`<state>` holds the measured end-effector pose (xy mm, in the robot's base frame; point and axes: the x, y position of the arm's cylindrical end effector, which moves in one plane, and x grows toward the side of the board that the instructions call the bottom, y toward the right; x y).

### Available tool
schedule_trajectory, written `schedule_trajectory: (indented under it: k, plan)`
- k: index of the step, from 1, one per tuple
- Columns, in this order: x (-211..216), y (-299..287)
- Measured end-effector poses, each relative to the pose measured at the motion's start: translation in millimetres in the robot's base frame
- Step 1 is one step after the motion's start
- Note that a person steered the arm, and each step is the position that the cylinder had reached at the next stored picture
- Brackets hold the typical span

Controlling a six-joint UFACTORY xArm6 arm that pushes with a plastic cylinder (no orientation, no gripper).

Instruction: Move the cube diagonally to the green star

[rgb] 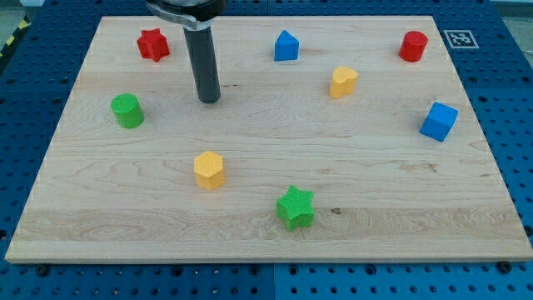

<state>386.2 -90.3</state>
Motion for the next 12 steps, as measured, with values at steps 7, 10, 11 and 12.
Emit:
schedule_trajectory:
  k: [7, 10, 11, 12]
  plan:
    - [108, 276]
    - [50, 421]
    - [50, 368]
    - [47, 300]
